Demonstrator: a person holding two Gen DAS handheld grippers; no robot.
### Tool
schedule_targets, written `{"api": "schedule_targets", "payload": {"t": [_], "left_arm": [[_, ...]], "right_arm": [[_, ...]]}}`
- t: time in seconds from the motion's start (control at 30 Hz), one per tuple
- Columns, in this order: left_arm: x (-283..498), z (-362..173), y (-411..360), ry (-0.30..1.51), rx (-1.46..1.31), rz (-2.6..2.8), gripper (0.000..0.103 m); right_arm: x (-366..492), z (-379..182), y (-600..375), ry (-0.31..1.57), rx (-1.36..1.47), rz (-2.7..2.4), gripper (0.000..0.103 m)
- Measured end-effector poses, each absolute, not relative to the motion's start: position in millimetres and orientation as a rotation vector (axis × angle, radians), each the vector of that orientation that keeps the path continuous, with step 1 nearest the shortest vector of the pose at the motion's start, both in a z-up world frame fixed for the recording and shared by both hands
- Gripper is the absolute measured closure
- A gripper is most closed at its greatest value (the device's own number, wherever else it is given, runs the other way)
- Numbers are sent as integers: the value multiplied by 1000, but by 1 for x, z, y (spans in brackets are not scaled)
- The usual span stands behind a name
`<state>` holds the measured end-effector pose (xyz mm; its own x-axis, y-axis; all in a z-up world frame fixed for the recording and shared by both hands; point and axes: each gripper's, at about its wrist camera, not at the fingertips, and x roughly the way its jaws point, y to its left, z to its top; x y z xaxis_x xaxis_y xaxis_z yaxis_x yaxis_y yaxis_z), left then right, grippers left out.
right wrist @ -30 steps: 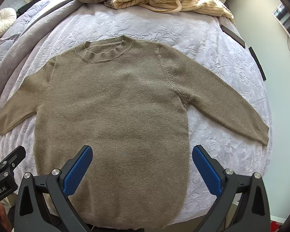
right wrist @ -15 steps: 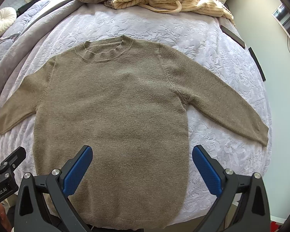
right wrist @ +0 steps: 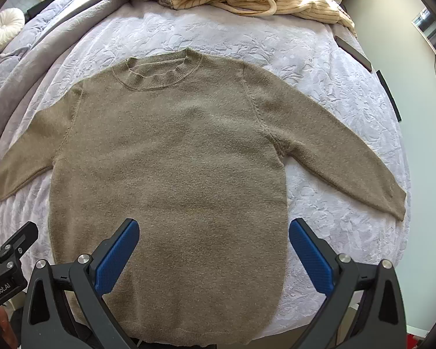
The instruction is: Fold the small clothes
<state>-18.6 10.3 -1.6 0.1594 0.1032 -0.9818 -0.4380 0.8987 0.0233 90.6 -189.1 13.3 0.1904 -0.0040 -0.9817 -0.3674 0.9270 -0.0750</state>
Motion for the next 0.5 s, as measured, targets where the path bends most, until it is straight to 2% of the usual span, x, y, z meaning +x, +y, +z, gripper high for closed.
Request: {"api": "schedule_targets", "payload": {"t": [0.5], "left_arm": [[-19,-32,19,1380,-321,384,0]], "right_arm": [[90,-15,-177,1402,-351,277,0]]}}
